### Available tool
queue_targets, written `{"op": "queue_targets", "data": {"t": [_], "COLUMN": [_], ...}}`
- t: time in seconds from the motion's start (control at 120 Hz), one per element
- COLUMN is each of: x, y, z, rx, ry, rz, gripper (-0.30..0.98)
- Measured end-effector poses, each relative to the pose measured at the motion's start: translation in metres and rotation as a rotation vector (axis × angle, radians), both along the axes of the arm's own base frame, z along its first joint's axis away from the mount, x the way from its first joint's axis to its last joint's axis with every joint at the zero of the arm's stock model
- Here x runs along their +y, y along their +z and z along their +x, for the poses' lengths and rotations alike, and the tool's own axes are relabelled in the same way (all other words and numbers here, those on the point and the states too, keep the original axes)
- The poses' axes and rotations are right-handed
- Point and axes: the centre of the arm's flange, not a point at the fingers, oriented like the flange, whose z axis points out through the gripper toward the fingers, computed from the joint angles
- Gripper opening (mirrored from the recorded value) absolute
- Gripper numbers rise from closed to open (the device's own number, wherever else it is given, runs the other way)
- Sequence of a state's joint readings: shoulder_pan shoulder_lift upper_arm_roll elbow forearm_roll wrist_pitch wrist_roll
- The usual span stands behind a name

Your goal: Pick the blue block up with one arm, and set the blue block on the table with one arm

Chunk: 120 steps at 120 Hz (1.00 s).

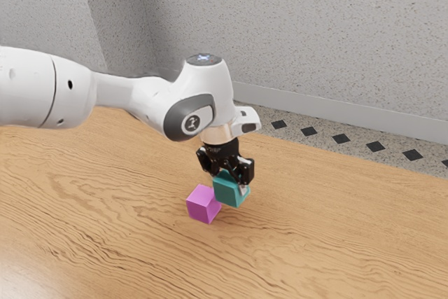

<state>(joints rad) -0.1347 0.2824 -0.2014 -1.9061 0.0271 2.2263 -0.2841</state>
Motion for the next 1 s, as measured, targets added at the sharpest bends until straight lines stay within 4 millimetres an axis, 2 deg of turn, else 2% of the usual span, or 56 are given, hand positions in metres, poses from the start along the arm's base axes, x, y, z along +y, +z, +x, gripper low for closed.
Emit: {"op": "queue_targets", "data": {"t": [0.1, 0.275, 0.392, 0.517, 0.583, 0.65, 0.733, 0.783, 0.858, 0.917, 1.0], "x": [-0.013, -0.022, -0.024, -0.018, -0.017, -0.011, 0.025, 0.048, 0.075, 0.123, 0.230], "y": [-0.013, -0.033, -0.036, -0.038, -0.033, -0.007, 0.056, 0.086, 0.124, 0.162, 0.220], "z": [-0.002, -0.002, -0.002, 0.001, 0.006, 0.023, 0.052, 0.054, 0.045, 0.031, -0.008], "rx": [0.009, 0.026, 0.028, 0.029, 0.017, -0.024, -0.073, -0.078, -0.075, -0.079, -0.094], "ry": [-0.013, -0.013, -0.008, 0.008, 0.014, 0.032, 0.117, 0.165, 0.216, 0.289, 0.427], "rz": [-0.011, -0.020, -0.029, -0.035, -0.041, -0.054, -0.077, -0.085, -0.089, -0.090, -0.104], "gripper": [0.37, 0.37, 0.46, 0.55, 0.58, 0.60, 0.62, 0.63, 0.64, 0.64, 0.65]}}
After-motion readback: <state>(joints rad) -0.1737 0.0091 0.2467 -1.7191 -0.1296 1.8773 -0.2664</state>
